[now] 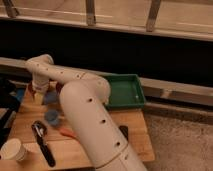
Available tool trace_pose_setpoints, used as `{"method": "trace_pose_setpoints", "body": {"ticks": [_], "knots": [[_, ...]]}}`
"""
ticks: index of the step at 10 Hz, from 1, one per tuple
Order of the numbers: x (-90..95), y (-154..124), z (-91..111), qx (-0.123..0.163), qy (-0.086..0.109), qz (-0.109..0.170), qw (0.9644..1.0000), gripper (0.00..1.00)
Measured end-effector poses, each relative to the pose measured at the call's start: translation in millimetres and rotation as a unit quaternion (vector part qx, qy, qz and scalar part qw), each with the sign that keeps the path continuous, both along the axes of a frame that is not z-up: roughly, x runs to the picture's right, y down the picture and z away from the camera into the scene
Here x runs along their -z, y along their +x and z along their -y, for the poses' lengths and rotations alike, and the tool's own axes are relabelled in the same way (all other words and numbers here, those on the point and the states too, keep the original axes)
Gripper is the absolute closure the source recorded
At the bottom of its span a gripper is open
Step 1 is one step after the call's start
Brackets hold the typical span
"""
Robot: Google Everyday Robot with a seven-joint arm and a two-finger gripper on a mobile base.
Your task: Place sponge in paper cup
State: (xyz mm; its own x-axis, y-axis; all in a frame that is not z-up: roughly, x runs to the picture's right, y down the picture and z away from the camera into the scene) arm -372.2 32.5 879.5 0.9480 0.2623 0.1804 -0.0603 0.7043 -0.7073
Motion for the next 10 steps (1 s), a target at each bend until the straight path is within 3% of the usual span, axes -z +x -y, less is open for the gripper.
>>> {"method": "trace_pose_setpoints", "body": {"ticks": [1,3,6,7,9,10], "knots": [[9.9,10,12,-0.033,-0.003,-0.026,0.9991,1.0],[28.0,23,25,-0.071,-0.018,-0.059,0.9956,1.0],[62.1,38,41,-0.122,-0.034,-0.084,0.9885,1.0],[69.3,43,42,-0.148,-0.038,-0.078,0.9851,1.0],[79.1,45,34,-0.186,-0.044,-0.032,0.9809,1.0],[87.0,40,28,-0.188,-0.045,-0.012,0.9811,1.0]]}}
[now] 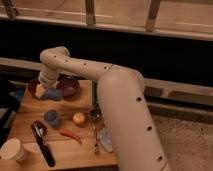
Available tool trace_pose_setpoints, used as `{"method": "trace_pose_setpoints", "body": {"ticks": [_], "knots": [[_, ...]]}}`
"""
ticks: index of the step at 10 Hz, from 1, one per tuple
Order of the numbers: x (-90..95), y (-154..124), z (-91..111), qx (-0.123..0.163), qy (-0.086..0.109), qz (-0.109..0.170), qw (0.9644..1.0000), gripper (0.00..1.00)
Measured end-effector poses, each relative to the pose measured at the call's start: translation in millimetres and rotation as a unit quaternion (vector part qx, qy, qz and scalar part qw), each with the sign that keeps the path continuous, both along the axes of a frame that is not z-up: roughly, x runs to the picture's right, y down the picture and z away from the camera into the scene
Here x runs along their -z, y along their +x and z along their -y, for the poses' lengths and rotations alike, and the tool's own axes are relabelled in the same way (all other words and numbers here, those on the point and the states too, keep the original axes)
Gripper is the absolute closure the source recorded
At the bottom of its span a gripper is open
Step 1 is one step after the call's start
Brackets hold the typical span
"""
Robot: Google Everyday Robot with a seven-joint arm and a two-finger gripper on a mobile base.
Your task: Place sponge in paper cup
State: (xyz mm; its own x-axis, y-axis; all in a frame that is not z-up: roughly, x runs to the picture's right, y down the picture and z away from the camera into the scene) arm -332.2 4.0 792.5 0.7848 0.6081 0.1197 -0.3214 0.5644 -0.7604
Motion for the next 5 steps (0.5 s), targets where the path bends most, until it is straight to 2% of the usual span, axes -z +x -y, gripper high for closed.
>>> {"method": "trace_pose_setpoints", "body": {"ticks": [2,5], "knots": [[18.7,-14,-14,0.002,0.001,0.015,0.9999,1.0],[37.7,-26,-22,0.002,0.004,0.027,0.9996,1.0]]}}
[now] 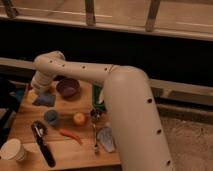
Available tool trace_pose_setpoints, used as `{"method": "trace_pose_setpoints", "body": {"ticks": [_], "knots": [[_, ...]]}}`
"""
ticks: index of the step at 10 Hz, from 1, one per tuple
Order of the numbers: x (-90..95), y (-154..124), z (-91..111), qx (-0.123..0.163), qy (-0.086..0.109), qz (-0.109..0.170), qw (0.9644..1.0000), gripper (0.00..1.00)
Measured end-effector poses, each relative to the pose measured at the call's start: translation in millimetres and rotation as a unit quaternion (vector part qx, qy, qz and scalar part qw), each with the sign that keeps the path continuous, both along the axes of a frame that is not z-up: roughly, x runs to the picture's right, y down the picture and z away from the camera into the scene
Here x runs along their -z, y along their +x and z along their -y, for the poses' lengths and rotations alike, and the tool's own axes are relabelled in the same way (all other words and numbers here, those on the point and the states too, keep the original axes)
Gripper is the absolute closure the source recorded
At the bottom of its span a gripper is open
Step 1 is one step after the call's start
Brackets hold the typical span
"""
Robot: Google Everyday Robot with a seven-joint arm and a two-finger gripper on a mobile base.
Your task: Place sponge in paper cup
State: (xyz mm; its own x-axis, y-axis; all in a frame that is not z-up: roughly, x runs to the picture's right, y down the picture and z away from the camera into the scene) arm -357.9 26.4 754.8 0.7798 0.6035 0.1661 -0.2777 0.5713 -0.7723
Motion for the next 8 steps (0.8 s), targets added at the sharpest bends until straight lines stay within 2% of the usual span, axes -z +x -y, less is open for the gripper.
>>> {"method": "trace_pose_setpoints", "body": {"ticks": [2,3,4,6,8], "knots": [[10.9,-11,-1,0.017,0.006,0.019,0.9997,1.0],[16.7,-22,-4,0.034,0.01,0.036,0.9987,1.0],[22.3,-34,-7,0.062,0.015,0.062,0.996,1.0],[29.1,-54,-16,0.109,0.023,0.107,0.988,1.0],[32.6,-65,-25,0.161,0.035,0.151,0.9747,1.0]]}}
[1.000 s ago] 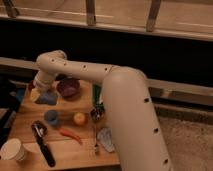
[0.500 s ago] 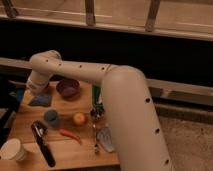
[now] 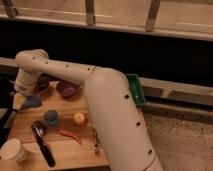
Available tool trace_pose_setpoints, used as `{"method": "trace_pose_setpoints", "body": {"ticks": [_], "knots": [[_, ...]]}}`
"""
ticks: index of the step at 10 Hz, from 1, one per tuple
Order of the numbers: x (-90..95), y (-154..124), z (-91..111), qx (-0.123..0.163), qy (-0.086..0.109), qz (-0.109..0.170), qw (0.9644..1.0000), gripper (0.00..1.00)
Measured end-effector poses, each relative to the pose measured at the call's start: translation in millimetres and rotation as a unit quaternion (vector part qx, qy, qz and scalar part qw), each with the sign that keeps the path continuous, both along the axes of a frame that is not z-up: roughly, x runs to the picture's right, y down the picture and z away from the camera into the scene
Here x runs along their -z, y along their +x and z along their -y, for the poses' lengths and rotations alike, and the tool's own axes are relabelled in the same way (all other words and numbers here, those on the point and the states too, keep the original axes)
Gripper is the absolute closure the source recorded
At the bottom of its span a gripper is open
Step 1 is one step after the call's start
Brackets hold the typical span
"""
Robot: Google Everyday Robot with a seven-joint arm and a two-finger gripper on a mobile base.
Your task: Place sponge in paper cup
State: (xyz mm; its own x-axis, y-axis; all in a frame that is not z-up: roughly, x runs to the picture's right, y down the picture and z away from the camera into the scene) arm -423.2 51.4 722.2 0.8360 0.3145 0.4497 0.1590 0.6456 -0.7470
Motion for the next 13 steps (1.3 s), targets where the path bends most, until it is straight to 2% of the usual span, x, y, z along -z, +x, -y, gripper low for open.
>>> {"method": "trace_pose_setpoints", "body": {"ticks": [2,8,10,13], "knots": [[1.4,-4,-4,0.019,0.006,0.017,0.9997,1.0],[1.9,-1,-5,0.02,0.004,0.011,0.9997,1.0],[17.9,6,-17,0.02,0.0,-0.004,0.9998,1.0],[47.3,35,-39,0.0,-0.002,-0.033,0.9995,1.0]]}}
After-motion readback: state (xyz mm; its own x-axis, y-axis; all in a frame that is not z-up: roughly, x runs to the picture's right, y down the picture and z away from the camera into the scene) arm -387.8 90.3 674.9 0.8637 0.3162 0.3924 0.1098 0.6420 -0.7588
